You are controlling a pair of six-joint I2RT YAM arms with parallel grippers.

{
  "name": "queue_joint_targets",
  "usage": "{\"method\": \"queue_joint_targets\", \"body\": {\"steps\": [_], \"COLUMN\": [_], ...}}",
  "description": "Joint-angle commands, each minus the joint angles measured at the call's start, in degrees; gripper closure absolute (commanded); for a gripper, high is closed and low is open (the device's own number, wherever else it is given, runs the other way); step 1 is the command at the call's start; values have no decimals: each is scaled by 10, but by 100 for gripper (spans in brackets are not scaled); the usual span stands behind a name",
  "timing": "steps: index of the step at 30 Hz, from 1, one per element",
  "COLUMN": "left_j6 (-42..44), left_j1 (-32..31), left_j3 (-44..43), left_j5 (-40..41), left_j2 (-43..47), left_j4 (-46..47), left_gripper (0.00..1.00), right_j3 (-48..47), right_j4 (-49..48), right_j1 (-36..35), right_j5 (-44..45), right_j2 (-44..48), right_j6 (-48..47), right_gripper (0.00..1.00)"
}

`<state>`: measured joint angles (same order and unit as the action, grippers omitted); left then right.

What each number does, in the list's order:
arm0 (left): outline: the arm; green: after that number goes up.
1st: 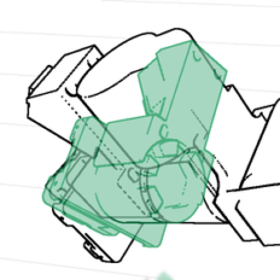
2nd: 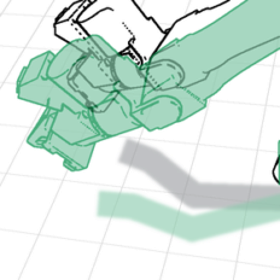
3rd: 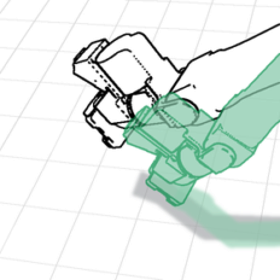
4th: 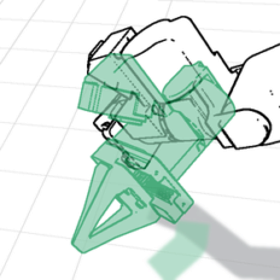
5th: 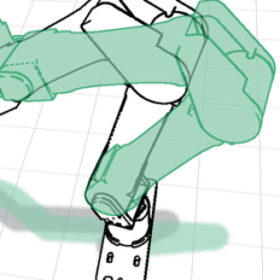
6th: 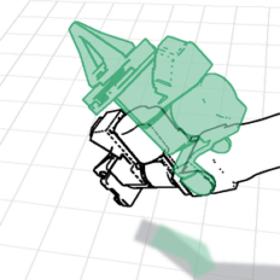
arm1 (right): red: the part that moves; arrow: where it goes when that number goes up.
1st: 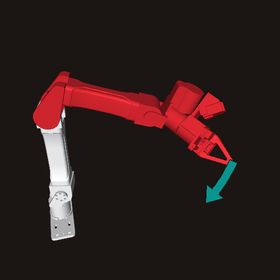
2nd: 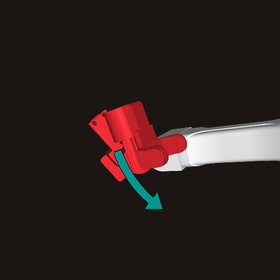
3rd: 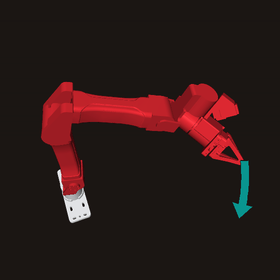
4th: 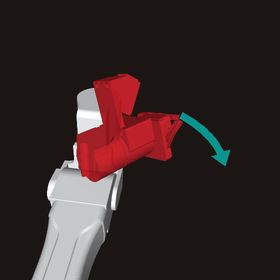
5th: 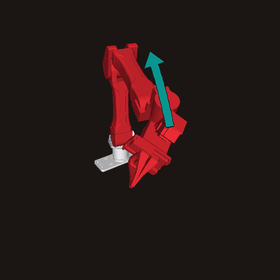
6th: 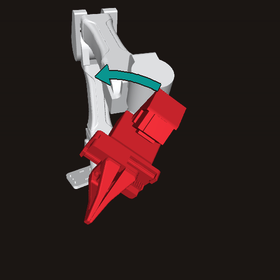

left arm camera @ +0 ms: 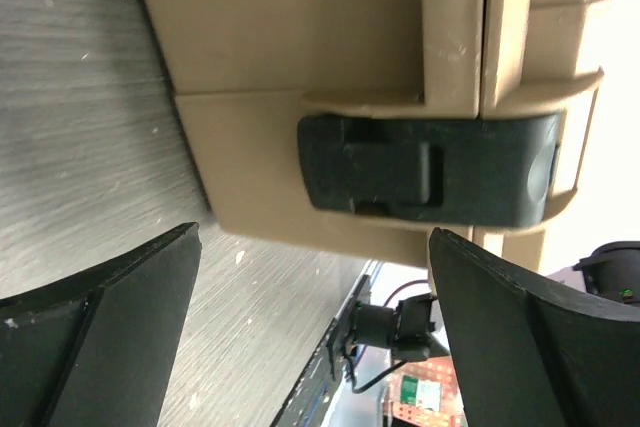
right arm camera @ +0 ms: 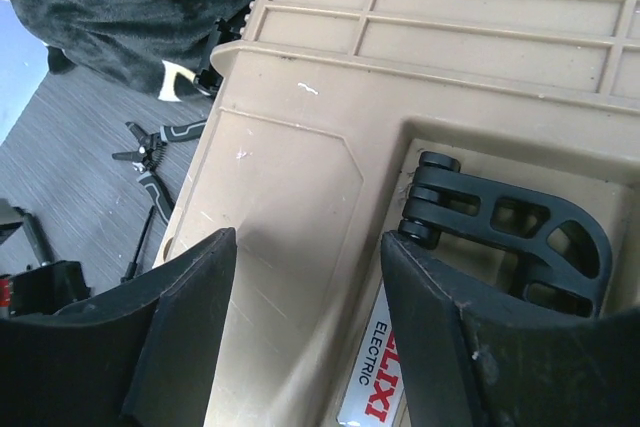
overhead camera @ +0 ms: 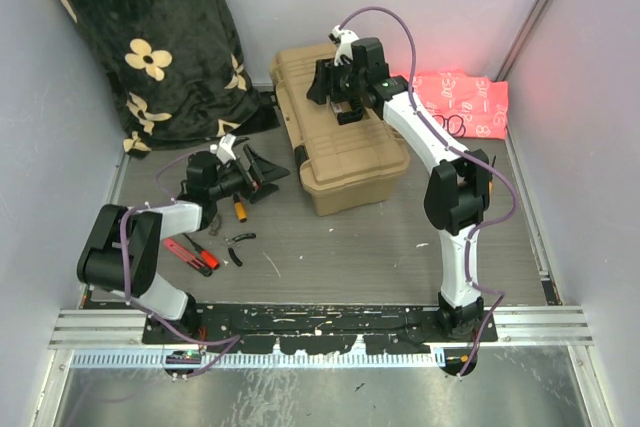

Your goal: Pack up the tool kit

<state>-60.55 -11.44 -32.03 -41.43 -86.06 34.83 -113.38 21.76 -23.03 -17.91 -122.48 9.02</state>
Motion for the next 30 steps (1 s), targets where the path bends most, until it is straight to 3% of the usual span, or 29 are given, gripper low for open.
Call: {"method": "queue_joint_targets", "body": {"steps": [1, 18, 30], "left_j6": [-52, -77, -93], "left_j1": [-17, -35, -91], "left_j3": [-52, -90, -142], "left_j5": [-22, -50, -42], "left_j2": [-51, -112, -193], "left_j4": [131, 172, 217], "left_gripper": [2, 2, 2], "right_j3": [97, 27, 54], "right_j4": [338, 375, 370], "right_j1": [52, 116, 122], "right_j5": [129, 140, 136], "right_j2": [-124, -174, -168], "right_j6": [-2, -26, -37], "right_gripper": [32, 33, 33]}}
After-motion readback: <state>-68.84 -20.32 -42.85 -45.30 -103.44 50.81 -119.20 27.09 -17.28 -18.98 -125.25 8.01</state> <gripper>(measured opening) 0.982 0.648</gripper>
